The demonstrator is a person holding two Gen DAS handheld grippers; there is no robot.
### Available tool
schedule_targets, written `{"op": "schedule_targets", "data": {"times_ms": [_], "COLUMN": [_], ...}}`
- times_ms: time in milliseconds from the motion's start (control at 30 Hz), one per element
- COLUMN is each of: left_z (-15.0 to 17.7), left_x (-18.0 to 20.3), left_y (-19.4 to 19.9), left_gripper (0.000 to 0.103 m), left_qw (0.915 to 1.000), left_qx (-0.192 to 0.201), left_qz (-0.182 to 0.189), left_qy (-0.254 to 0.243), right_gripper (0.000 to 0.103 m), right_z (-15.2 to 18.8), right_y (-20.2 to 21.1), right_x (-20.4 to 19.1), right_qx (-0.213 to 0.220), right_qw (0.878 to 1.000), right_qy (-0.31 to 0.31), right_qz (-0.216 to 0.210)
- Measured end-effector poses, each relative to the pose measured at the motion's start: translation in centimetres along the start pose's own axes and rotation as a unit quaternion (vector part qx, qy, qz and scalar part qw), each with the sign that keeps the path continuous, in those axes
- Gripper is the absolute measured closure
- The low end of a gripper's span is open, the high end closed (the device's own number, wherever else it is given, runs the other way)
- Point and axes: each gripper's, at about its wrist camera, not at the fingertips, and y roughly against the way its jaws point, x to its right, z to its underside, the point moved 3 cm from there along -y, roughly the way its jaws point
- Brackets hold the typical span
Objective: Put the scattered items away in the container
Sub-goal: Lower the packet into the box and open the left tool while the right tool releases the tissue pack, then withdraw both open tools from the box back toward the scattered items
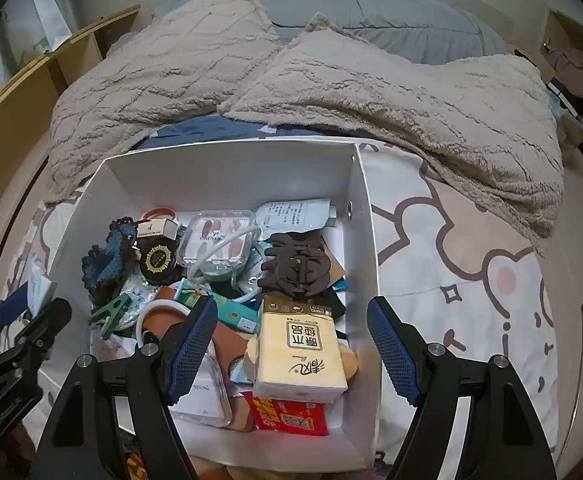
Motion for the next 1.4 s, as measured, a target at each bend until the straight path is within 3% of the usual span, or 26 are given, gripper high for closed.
{"op": "schedule_targets", "data": {"times_ms": [133, 467, 600, 1400], "left_z": [0.5, 0.9, 0.6, 1.2], "left_x": [-0.5, -0.3, -0.7, -1.0], "left_y": [-0.5, -0.1, 0.3, 2.0], "left_gripper": [0.016, 0.016, 0.0, 0.0], "left_qw": [0.9998, 0.9997, 0.9998, 0.9995], "left_qx": [-0.006, -0.014, -0.004, 0.003], "left_qz": [-0.016, -0.017, -0.014, -0.03], "left_qy": [0.006, -0.006, 0.012, 0.004], "right_gripper": [0.026, 0.026, 0.026, 0.026], "right_z": [0.1, 0.3, 0.3, -0.1], "right_y": [0.0, 0.2, 0.3, 3.2], "right_x": [0.2, 0.6, 0.8, 0.9], "right_qx": [-0.001, -0.003, -0.001, 0.019], "right_qw": [1.0, 1.0, 1.0, 0.999], "right_qy": [0.002, 0.006, 0.002, -0.011], "right_qz": [0.0, -0.011, -0.015, -0.032]}}
